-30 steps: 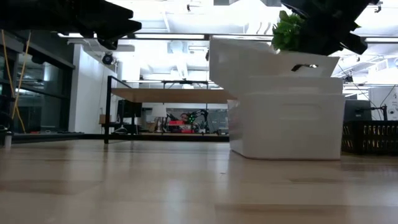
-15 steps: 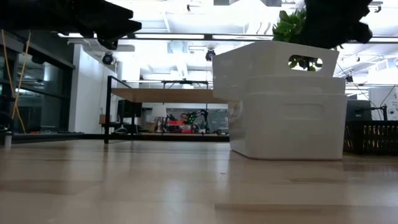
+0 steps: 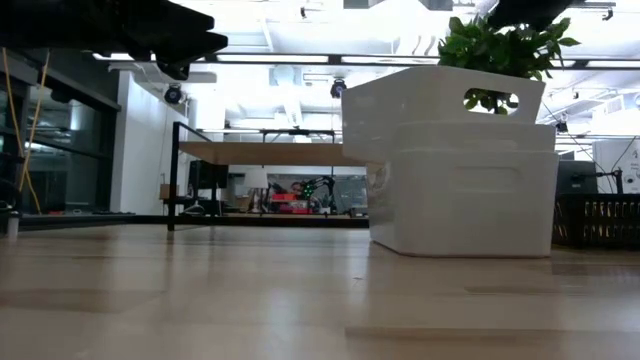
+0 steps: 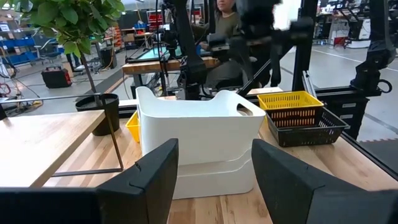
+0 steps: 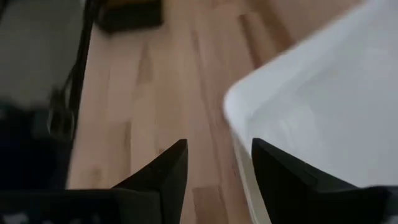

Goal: Stack baskets on shelf by color
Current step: Stack the bottom white bin on the stacked white bin

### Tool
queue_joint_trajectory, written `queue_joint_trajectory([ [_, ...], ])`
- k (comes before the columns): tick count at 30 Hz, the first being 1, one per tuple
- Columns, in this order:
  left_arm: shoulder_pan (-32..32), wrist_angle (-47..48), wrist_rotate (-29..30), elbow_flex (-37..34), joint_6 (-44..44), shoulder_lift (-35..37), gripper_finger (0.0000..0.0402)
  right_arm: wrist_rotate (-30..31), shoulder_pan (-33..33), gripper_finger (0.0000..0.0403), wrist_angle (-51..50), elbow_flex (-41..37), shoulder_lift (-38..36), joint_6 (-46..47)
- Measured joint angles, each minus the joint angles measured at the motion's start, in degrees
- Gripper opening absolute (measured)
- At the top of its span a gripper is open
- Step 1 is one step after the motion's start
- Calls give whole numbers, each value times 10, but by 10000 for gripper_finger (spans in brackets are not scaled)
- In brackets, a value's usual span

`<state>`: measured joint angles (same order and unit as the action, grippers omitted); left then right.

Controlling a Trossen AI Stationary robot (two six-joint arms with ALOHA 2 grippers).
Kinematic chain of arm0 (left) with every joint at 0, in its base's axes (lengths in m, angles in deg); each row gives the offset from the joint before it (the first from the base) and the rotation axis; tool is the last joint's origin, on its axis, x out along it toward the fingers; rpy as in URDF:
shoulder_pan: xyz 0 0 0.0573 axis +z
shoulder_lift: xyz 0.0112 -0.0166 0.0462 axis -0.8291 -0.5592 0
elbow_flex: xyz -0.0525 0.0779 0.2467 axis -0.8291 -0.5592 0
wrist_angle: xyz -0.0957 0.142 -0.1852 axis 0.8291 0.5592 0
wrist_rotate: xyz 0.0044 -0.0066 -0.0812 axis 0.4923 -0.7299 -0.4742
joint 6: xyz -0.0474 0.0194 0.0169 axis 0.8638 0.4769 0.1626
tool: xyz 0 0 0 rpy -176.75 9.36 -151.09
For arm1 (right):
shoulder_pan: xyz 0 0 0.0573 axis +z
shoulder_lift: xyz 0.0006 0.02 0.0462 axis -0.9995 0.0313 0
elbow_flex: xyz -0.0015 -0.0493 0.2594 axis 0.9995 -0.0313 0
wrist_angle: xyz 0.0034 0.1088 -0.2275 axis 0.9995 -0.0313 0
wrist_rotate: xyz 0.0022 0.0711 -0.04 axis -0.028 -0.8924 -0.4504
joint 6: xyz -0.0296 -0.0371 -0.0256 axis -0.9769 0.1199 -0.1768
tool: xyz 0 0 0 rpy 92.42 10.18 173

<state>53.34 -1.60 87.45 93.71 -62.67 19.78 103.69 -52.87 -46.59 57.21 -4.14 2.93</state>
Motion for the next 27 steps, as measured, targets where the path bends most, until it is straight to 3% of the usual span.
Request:
queue_joint_trajectory([
  [9, 0, 0, 0, 0, 0, 0, 193, -15, -17, 165, -7, -1, 72, -154],
  [21, 0, 0, 0, 0, 0, 0, 193, 17, -18, 165, -11, 50, 70, -211],
  [27, 0, 0, 0, 0, 0, 0, 193, 32, -30, 165, -90, 51, 73, -196],
])
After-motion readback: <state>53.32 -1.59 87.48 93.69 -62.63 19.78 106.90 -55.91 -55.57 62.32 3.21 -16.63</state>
